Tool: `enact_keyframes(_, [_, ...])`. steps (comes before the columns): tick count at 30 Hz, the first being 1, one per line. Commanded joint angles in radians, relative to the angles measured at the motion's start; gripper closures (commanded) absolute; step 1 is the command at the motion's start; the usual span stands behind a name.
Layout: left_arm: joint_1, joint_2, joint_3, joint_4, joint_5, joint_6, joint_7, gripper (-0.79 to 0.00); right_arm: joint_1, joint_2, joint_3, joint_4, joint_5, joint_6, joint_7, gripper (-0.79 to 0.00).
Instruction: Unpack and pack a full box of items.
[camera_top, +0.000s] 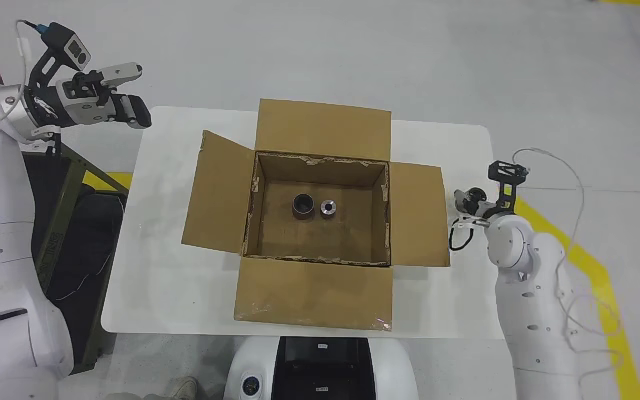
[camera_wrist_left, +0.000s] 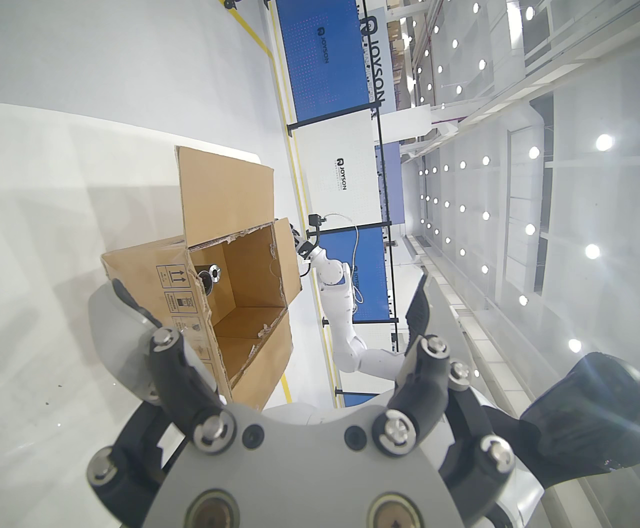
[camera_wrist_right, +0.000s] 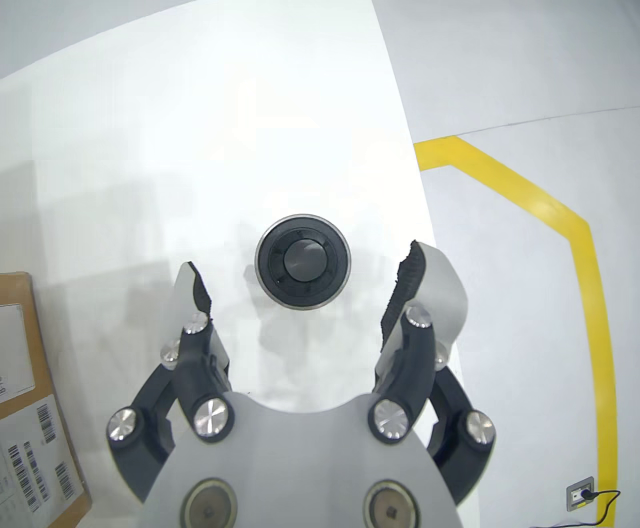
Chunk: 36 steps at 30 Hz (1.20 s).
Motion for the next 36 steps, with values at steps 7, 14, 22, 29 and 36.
enact_keyframes(7, [0.000,0.000,0.000,0.000,0.000,0.000,0.000,-0.785,0.050,0.000,-0.024,0.079,0.000,0.000,-0.014,-0.690])
enact_keyframes(14, [0.000,0.000,0.000,0.000,0.000,0.000,0.000,-0.785,0.078,0.002,-0.040,0.125,-0.010,0.010,-0.022,-0.308])
enact_keyframes(22, [0.000,0.000,0.000,0.000,0.000,0.000,0.000,-0.785,0.072,0.004,-0.048,0.122,-0.014,0.017,-0.025,-0.185])
enact_keyframes(29, [0.000,0.000,0.000,0.000,0.000,0.000,0.000,-0.785,0.047,0.008,-0.047,0.072,-0.026,0.022,-0.026,-0.099])
enact_keyframes(36, [0.000,0.000,0.000,0.000,0.000,0.000,0.000,-0.785,-0.011,0.011,-0.037,-0.041,-0.028,0.028,-0.032,-0.062])
